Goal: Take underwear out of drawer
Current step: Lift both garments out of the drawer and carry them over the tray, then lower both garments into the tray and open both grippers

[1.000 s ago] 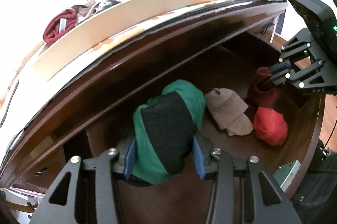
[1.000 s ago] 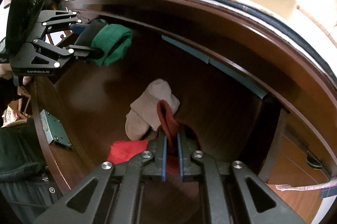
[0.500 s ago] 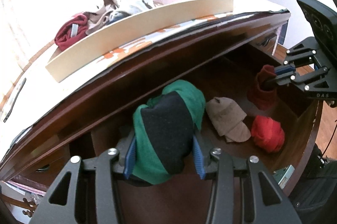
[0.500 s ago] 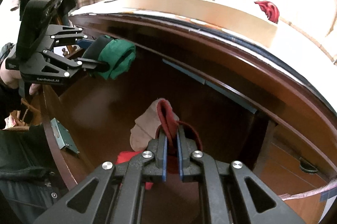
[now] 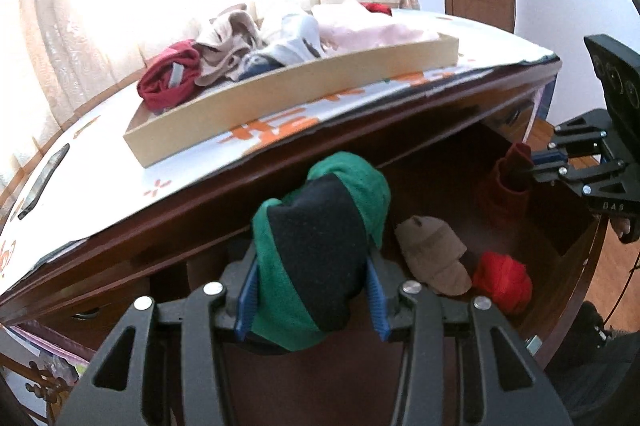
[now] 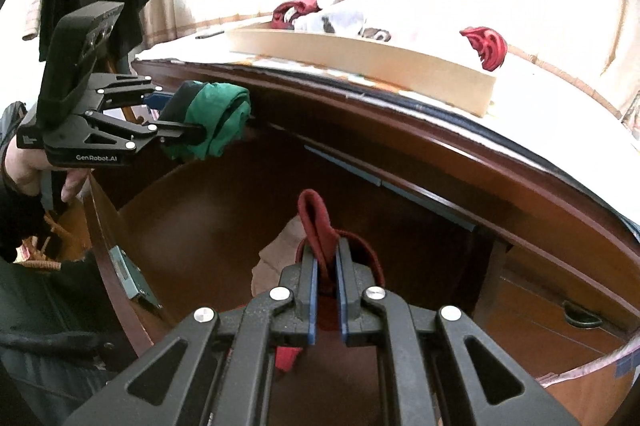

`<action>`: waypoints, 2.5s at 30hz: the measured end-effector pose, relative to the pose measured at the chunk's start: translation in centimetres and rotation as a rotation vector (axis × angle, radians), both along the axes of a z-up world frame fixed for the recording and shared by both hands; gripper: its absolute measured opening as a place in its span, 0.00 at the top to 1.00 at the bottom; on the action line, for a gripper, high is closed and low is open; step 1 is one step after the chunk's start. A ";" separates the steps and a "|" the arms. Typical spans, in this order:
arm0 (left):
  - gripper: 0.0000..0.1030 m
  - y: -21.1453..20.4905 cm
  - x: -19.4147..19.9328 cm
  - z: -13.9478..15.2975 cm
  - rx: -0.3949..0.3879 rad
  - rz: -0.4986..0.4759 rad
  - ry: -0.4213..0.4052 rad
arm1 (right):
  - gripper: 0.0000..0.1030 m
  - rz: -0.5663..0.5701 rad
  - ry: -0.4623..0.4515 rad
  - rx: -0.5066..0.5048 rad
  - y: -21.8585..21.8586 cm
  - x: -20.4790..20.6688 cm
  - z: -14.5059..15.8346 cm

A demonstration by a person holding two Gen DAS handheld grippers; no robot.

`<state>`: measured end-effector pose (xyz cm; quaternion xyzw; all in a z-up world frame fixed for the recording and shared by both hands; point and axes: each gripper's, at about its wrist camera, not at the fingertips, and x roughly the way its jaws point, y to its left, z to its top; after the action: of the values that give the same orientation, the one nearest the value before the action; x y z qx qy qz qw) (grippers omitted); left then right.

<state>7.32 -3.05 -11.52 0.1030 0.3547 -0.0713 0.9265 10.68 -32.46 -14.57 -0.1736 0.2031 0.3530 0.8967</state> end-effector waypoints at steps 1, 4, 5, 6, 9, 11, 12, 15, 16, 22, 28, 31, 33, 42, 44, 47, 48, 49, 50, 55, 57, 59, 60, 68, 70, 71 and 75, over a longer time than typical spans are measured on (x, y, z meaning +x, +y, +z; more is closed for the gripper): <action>0.57 0.0 0.0 0.2 -0.004 0.003 -0.009 | 0.92 0.001 -0.006 0.007 -0.1 -0.2 0.1; 0.57 0.1 -0.3 0.8 -0.016 0.012 -0.033 | 0.92 0.005 -0.021 0.024 -0.2 -0.5 0.7; 0.57 0.1 -0.3 0.9 -0.020 0.013 -0.039 | 0.92 0.006 -0.027 0.030 -0.2 -0.6 0.9; 0.57 0.1 -0.4 1.1 -0.024 0.014 -0.048 | 0.92 0.008 -0.034 0.037 -0.2 -0.8 1.2; 0.57 0.3 -0.7 1.7 -0.037 0.023 -0.077 | 0.92 0.012 -0.055 0.055 -0.3 -1.3 1.9; 0.57 0.4 -0.8 2.1 -0.043 0.029 -0.094 | 0.92 0.015 -0.065 0.068 -0.4 -1.5 2.3; 0.57 0.5 -0.9 2.4 -0.046 0.034 -0.104 | 0.92 0.018 -0.073 0.076 -0.4 -1.7 2.6; 0.57 0.8 -1.1 3.0 -0.056 0.047 -0.132 | 0.92 0.024 -0.094 0.092 -0.4 -2.3 3.2; 0.57 0.9 -1.1 3.4 -0.061 0.051 -0.142 | 0.92 0.025 -0.097 0.096 -0.3 -2.3 3.4; 0.57 1.6 -1.5 4.6 -0.079 0.070 -0.188 | 0.92 0.037 -0.124 0.118 0.0 -2.8 4.6; 0.57 1.9 -1.7 5.6 -0.087 0.078 -0.221 | 0.92 0.051 -0.150 0.137 0.0 -3.3 5.8; 0.57 2.1 -1.7 6.2 -0.090 0.081 -0.235 | 0.92 0.059 -0.164 0.140 0.2 -3.4 6.5; 0.57 2.2 -1.6 6.5 -0.090 0.082 -0.242 | 0.92 0.066 -0.173 0.142 0.4 -3.5 7.1; 0.57 3.2 -0.7 8.7 -0.078 0.093 -0.285 | 0.92 0.091 -0.226 0.144 1.5 -3.6 10.2; 0.57 3.5 -0.3 9.2 -0.076 0.095 -0.291 | 0.92 0.093 -0.234 0.142 1.7 -3.5 10.8; 0.57 3.7 0.2 9.8 -0.069 0.093 -0.298 | 0.92 0.096 -0.244 0.144 2.1 -3.2 11.8; 0.57 3.8 0.5 10.0 -0.066 0.093 -0.299 | 0.92 0.096 -0.249 0.143 2.3 -3.1 12.1; 0.57 3.9 0.7 10.2 -0.066 0.092 -0.300 | 0.92 0.096 -0.252 0.142 2.4 -3.0 12.3; 0.57 4.0 1.0 10.3 -0.065 0.091 -0.300 | 0.92 0.096 -0.252 0.141 2.5 -2.8 12.5; 0.57 4.9 2.2 11.1 -0.056 0.097 -0.301 | 0.92 0.085 -0.257 0.139 3.1 -1.6 13.8; 0.57 5.1 2.8 11.2 -0.049 0.100 -0.298 | 0.92 0.081 -0.256 0.140 3.3 -1.0 14.3; 0.57 5.4 3.5 11.3 -0.044 0.105 -0.291 | 0.92 0.077 -0.248 0.147 3.5 -0.3 14.8; 0.57 5.6 4.0 11.3 -0.048 0.109 -0.285 | 0.92 0.077 -0.244 0.153 3.7 0.0 15.1; 0.57 6.5 6.7 11.3 -0.053 0.121 -0.248 | 0.92 0.085 -0.232 0.138 6.0 1.8 16.5; 0.57 6.8 7.5 11.3 -0.058 0.125 -0.237 | 0.92 0.085 -0.221 0.138 6.6 2.5 16.9; 0.57 7.0 7.8 11.3 -0.056 0.128 -0.232 | 0.92 0.085 -0.218 0.139 6.9 2.8 17.0; 0.57 7.4 8.9 11.0 -0.045 0.132 -0.215 | 0.92 0.084 -0.202 0.141 7.9 3.9 17.5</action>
<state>16.20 4.32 -0.51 0.0657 0.2577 -0.0065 0.9640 14.56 -24.58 2.95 -0.1531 0.0788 0.3843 0.9070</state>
